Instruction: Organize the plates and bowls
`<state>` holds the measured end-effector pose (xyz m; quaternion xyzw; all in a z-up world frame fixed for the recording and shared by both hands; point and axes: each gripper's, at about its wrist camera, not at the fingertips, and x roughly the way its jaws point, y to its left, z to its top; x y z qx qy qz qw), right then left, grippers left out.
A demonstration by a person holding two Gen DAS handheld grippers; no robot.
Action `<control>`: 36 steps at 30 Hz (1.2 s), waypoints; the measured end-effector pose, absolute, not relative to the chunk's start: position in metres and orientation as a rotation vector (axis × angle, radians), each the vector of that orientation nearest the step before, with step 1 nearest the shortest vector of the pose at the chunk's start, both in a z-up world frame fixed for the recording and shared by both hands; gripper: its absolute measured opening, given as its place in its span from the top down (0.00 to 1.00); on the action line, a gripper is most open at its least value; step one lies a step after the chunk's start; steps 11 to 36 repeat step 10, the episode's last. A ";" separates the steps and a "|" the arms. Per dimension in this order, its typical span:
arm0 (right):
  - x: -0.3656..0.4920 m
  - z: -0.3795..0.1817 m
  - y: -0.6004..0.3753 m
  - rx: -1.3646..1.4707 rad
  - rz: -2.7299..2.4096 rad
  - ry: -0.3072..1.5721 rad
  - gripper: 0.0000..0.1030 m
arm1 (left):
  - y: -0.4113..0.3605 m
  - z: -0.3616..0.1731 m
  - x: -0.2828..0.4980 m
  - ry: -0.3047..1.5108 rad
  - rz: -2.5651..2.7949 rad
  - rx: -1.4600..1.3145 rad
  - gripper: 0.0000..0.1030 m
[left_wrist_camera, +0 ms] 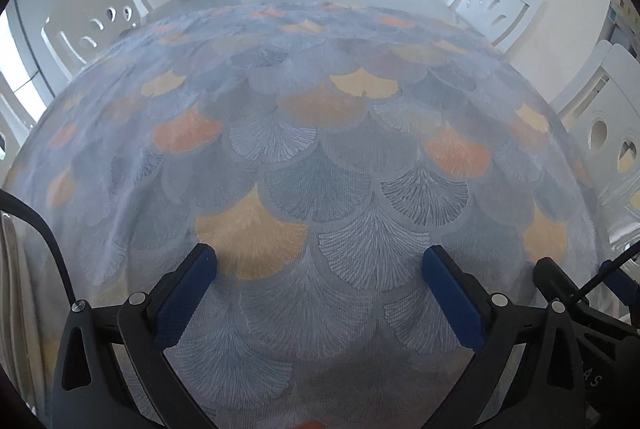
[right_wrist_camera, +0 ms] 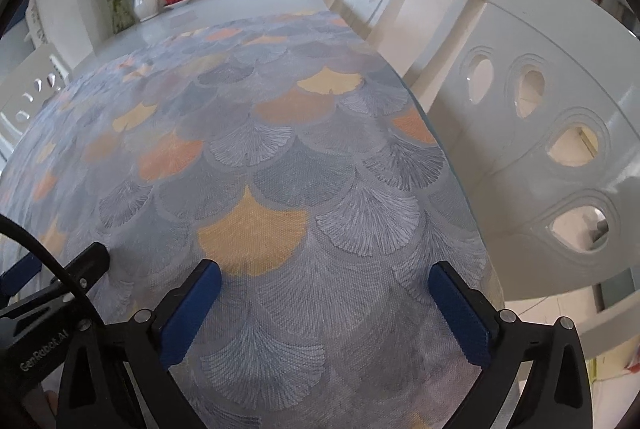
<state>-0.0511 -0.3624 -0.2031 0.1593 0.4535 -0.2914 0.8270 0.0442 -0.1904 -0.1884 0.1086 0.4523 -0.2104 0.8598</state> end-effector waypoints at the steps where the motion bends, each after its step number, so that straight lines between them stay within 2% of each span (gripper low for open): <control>1: -0.052 -0.203 -0.362 0.340 -0.620 0.956 0.00 | -0.191 -0.188 0.044 0.949 -0.439 0.228 0.00; 6: -0.059 -0.204 -0.358 0.329 -0.621 0.912 0.00 | -0.191 -0.188 0.045 0.946 -0.441 0.222 0.00; 36: -0.059 -0.204 -0.359 0.331 -0.620 0.911 0.00 | -0.189 -0.189 0.045 0.944 -0.443 0.223 0.00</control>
